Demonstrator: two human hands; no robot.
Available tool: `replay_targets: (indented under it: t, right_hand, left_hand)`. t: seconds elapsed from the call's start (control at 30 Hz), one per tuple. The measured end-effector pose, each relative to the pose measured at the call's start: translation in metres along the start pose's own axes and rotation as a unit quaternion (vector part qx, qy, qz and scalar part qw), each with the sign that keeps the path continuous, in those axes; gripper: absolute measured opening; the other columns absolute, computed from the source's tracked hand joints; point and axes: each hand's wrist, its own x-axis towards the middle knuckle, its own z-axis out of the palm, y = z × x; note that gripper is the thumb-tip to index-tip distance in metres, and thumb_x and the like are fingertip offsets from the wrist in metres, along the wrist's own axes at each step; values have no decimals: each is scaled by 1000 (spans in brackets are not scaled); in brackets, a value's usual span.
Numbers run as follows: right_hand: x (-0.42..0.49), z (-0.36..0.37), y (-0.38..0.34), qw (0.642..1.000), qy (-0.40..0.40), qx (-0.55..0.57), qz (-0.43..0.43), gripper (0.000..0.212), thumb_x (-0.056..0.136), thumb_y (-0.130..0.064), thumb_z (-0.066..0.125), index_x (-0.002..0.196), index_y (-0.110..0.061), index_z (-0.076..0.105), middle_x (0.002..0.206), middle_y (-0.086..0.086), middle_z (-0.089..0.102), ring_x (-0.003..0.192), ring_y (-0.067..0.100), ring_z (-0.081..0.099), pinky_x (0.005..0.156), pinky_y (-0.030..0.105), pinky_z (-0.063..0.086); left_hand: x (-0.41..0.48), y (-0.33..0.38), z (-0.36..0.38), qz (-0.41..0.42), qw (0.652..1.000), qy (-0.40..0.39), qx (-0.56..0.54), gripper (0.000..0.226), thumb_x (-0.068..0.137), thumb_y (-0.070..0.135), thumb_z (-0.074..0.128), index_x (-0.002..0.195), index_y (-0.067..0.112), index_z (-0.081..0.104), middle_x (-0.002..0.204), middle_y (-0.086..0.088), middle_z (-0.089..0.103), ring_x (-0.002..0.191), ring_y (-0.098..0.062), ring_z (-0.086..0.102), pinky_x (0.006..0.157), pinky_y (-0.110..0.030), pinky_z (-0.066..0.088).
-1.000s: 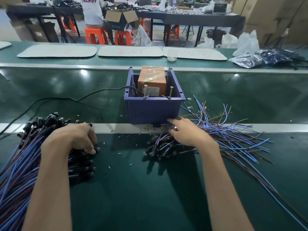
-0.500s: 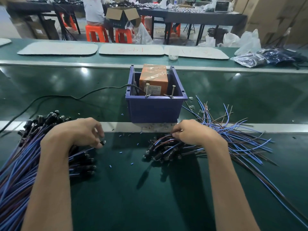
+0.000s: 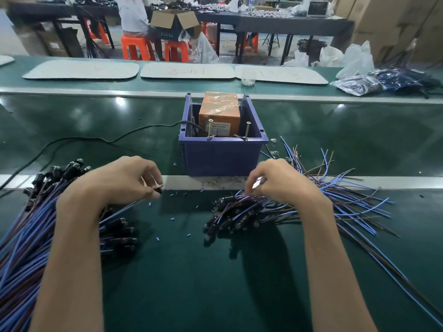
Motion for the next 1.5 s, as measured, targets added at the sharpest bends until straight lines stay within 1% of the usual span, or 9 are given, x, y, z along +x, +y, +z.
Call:
replay_targets:
  t: [0.1, 0.27, 0.47, 0.63, 0.73, 0.97, 1.2, 1.3, 1.5]
  right_hand:
    - [-1, 1, 0, 999, -36, 5, -3, 19, 79, -11, 73, 74, -30, 73, 63, -18, 58, 62, 5, 59, 66, 24, 51]
    - [-4, -7, -6, 991, 23, 112, -64, 16, 78, -19, 77, 91, -24, 70, 85, -6, 70, 62, 1, 54, 56, 4, 39]
    - [-7, -1, -28, 965, -45, 226, -127, 32, 78, -23, 78, 106, -30, 65, 97, -8, 69, 68, 4, 55, 65, 12, 43]
    - [-9, 12, -39, 949, -121, 248, -154, 20, 89, -27, 66, 103, -39, 58, 90, -18, 69, 83, 8, 65, 79, 26, 52]
    - [-11, 11, -40, 937, -103, 300, -148, 13, 95, -14, 57, 100, -23, 65, 79, -10, 69, 79, 6, 63, 71, 19, 50]
    - [-13, 1, -39, 901, -39, 402, -161, 20, 99, -4, 46, 97, -3, 66, 95, 24, 67, 86, 21, 62, 86, 35, 54]
    - [-18, -13, -39, 877, 64, 433, -199, 35, 97, -27, 45, 74, -8, 64, 69, 2, 65, 64, 11, 59, 65, 20, 49]
    - [-21, -18, -38, 867, 94, 443, -211, 48, 96, -38, 38, 66, -9, 62, 64, -2, 61, 63, 9, 55, 63, 20, 46]
    - [-24, -24, -36, 836, 92, 493, -223, 78, 102, -38, 5, 56, -9, 61, 71, -5, 61, 76, 9, 59, 75, 20, 50]
  left_hand:
    - [0, 6, 0, 27, 999, 15, -14, 18, 78, 16, 77, 83, 29, 65, 80, 13, 68, 61, 4, 54, 59, -15, 37]
    - [-1, 22, 1, 96, 992, 58, -51, 21, 78, 11, 77, 80, 28, 64, 75, 11, 66, 54, 1, 48, 60, -18, 38]
    - [-10, 54, 3, 224, 955, 131, -145, 28, 78, 7, 78, 86, 29, 62, 75, 12, 66, 61, -9, 51, 58, -14, 42]
    - [-16, 84, 7, 335, 905, 168, -200, 27, 79, 0, 75, 93, 19, 62, 86, 6, 67, 71, -12, 59, 69, -20, 48]
    - [-17, 95, 12, 352, 900, 146, -210, 27, 79, 1, 75, 95, 19, 61, 87, 5, 68, 74, -13, 62, 74, -16, 48]
    - [-11, 87, 11, 311, 921, 172, -160, 41, 72, 15, 83, 107, 17, 61, 101, 5, 60, 89, -8, 60, 75, -12, 48]
    - [-3, 67, 12, 164, 980, 100, -53, 27, 80, 29, 76, 102, 20, 63, 91, 9, 66, 84, -7, 62, 76, -21, 48]
    - [0, 62, 13, 123, 991, 43, -13, 13, 88, 36, 66, 95, 26, 62, 81, 15, 62, 73, 5, 55, 65, -11, 41]
    - [1, 56, 13, 75, 996, -29, 48, 24, 92, 43, 56, 97, 22, 68, 94, 2, 63, 92, -18, 57, 83, -31, 48]
